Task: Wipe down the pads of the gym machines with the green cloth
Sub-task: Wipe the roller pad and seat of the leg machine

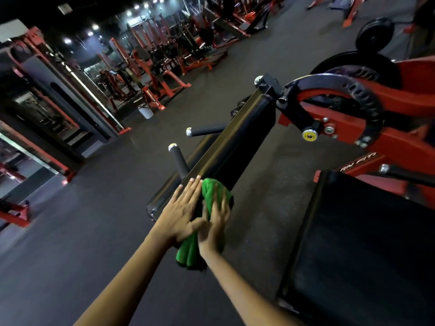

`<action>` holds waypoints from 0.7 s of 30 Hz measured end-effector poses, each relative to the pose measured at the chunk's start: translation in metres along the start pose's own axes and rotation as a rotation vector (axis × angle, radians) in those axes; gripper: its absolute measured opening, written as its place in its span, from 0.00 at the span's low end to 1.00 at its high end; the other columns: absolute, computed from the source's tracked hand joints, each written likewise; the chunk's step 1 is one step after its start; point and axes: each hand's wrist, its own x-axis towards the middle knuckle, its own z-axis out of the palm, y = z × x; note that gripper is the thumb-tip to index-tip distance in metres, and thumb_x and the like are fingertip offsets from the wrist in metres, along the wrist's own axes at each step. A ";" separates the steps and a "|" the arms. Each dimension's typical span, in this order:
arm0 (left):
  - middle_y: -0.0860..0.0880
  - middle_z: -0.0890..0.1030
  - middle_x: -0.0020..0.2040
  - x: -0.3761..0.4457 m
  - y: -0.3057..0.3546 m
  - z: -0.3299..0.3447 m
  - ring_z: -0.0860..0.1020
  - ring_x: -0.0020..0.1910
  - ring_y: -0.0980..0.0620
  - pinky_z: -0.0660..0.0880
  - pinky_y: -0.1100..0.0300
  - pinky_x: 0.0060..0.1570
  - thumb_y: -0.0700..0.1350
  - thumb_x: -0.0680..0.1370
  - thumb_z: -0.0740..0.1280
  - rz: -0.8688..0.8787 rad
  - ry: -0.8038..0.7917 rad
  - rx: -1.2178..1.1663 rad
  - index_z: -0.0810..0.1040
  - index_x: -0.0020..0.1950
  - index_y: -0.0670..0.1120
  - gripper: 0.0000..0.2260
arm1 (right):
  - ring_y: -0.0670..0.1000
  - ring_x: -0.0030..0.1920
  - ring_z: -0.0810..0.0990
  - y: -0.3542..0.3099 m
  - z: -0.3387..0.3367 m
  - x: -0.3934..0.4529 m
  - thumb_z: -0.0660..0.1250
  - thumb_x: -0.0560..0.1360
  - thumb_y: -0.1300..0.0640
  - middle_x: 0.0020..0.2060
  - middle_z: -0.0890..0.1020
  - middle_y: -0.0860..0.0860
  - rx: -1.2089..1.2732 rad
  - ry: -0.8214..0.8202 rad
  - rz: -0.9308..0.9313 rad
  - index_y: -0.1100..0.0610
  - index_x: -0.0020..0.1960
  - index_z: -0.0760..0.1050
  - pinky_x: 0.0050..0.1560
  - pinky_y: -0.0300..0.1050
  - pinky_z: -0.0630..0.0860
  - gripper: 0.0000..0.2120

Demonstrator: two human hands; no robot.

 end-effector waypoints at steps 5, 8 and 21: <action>0.49 0.45 0.77 0.016 0.000 0.005 0.43 0.77 0.52 0.42 0.54 0.75 0.74 0.73 0.43 0.022 0.050 0.018 0.44 0.76 0.45 0.42 | 0.60 0.70 0.65 0.023 0.004 0.073 0.58 0.79 0.46 0.71 0.67 0.59 0.031 -0.015 0.261 0.60 0.69 0.70 0.68 0.44 0.56 0.24; 0.51 0.45 0.77 0.016 0.002 0.007 0.43 0.77 0.54 0.42 0.55 0.75 0.76 0.71 0.41 0.003 0.038 0.000 0.43 0.76 0.45 0.45 | 0.60 0.71 0.64 0.016 0.010 0.099 0.57 0.79 0.47 0.72 0.66 0.59 0.042 0.031 0.339 0.59 0.71 0.68 0.66 0.39 0.53 0.24; 0.54 0.51 0.76 0.019 -0.003 0.005 0.48 0.76 0.56 0.39 0.68 0.72 0.70 0.76 0.42 -0.010 0.111 -0.225 0.54 0.77 0.44 0.39 | 0.60 0.69 0.64 0.023 0.010 0.105 0.58 0.81 0.52 0.72 0.67 0.58 0.042 0.077 0.492 0.58 0.72 0.66 0.68 0.44 0.56 0.21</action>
